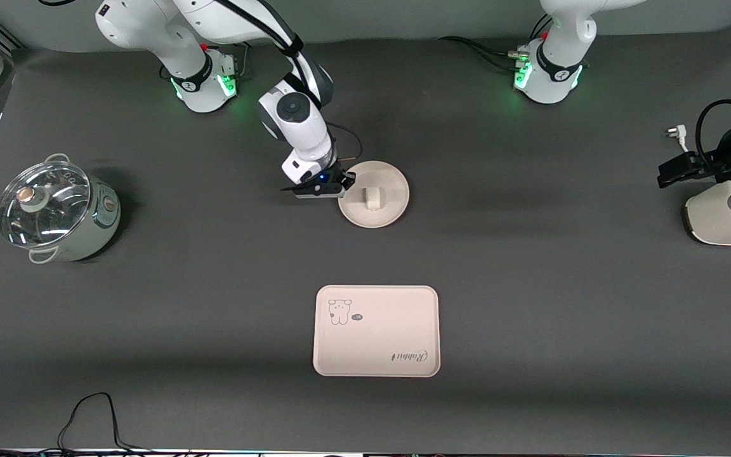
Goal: Place bun in plate and plate on tray
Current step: 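Reach the right gripper to the plate rim and grasp it, then carry the plate with the right gripper onto the bunny tray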
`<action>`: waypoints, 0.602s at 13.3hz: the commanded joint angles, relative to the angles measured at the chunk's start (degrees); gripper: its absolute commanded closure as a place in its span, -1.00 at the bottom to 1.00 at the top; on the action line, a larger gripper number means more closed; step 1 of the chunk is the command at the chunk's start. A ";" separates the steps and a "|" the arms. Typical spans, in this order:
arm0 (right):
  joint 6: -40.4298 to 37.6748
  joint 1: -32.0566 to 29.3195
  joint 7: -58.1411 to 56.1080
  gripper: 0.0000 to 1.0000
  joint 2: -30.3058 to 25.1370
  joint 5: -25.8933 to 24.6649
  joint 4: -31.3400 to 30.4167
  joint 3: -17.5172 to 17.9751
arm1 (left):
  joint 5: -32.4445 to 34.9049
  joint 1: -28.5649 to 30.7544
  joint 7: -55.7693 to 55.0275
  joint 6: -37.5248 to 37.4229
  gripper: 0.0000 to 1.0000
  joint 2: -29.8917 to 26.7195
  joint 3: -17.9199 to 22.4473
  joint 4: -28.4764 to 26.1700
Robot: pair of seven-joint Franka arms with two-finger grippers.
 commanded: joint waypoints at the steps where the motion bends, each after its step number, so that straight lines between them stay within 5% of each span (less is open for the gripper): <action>1: -0.41 0.22 0.60 1.00 0.21 1.10 0.26 -0.23 | 0.67 -0.51 -0.03 0.59 -1.00 -1.67 0.21 -1.33; 8: -11.46 -4.52 -4.05 1.00 -14.36 1.19 0.43 0.12 | 0.67 -0.60 -0.21 0.50 -1.00 -1.84 0.21 -1.33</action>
